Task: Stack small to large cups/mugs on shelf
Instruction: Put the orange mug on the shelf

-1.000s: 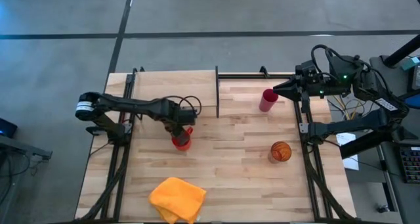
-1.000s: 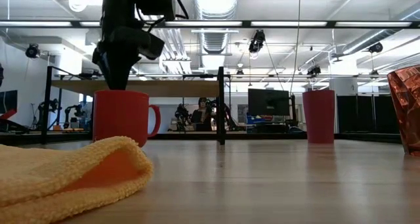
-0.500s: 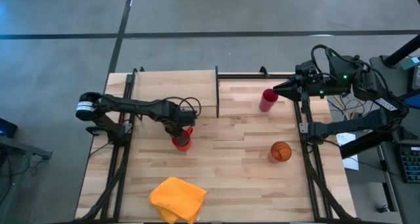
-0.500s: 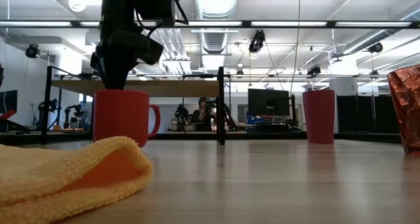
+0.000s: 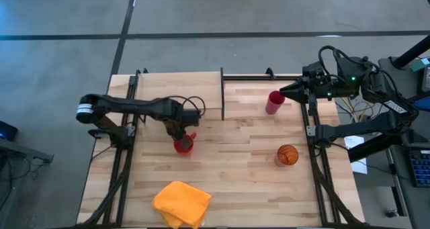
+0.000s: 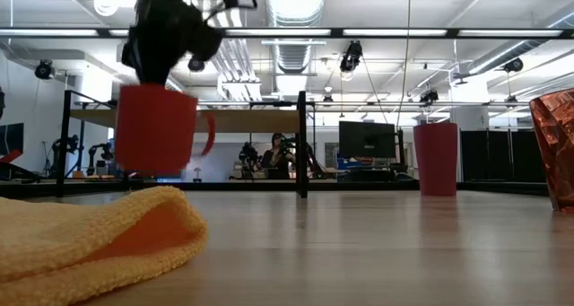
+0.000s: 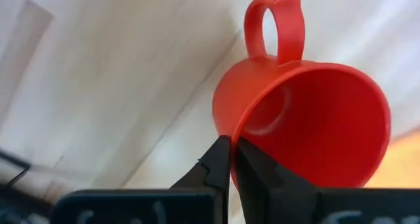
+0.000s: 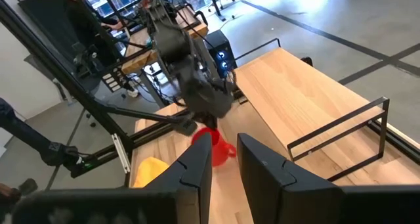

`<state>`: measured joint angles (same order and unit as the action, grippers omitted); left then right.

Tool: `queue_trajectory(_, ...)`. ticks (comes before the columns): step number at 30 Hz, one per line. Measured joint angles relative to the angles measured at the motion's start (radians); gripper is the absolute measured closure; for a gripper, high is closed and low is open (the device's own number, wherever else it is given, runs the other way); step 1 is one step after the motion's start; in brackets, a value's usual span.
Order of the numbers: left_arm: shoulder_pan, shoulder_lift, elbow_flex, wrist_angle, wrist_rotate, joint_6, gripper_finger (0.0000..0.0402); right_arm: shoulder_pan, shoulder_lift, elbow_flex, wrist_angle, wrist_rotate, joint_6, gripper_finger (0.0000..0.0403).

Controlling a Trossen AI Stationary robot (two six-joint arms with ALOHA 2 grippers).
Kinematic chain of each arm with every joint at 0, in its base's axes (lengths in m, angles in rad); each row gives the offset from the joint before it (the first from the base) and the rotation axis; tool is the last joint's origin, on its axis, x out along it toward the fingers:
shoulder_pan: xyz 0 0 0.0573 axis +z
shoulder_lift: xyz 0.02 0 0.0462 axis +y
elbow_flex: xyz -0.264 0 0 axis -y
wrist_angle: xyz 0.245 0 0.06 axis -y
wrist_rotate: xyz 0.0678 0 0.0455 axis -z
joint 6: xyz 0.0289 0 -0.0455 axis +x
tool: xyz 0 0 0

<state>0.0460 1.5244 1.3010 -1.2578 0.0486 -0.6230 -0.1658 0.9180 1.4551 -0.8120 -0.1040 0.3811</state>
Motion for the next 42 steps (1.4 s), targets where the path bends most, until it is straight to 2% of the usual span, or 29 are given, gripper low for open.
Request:
queue_trajectory(3,0.000,-0.016,0.102,-0.099,-0.011,0.001,0.0401,0.000,0.000,0.000,0.000,0.000,0.000,0.0335)
queue_trajectory(8,0.001,-0.031,0.288,-0.320,-0.116,0.001,0.0401,0.000,0.000,0.000,0.000,0.000,0.000,0.0335)
queue_trajectory(13,0.032,-0.098,0.394,-0.308,-0.236,-0.001,0.0401,0.000,0.002,0.000,0.000,0.000,0.002,0.0335)
queue_trajectory(16,0.085,-0.144,0.417,-0.312,-0.337,-0.023,0.0401,0.000,0.008,0.000,0.000,0.000,0.004,0.0335)
queue_trajectory(18,0.135,-0.170,0.423,-0.314,-0.365,-0.024,0.0401,0.000,0.015,0.000,0.000,0.000,0.004,0.0335)
queue_trajectory(28,0.455,-0.241,0.400,-0.314,-0.367,0.065,0.0402,0.000,0.060,0.000,0.000,0.000,0.004,0.0335)
queue_trajectory(33,0.613,-0.229,0.398,-0.313,-0.290,0.112,0.0402,0.000,0.071,0.000,-0.001,0.000,0.009,0.0335)
queue_trajectory(37,0.684,-0.211,0.388,-0.313,-0.262,0.173,0.0402,0.000,0.072,0.000,-0.001,0.000,0.012,0.0335)
queue_trajectory(42,0.714,-0.188,0.380,-0.313,-0.255,0.298,0.0402,0.000,0.071,0.000,-0.001,0.000,0.012,0.0335)
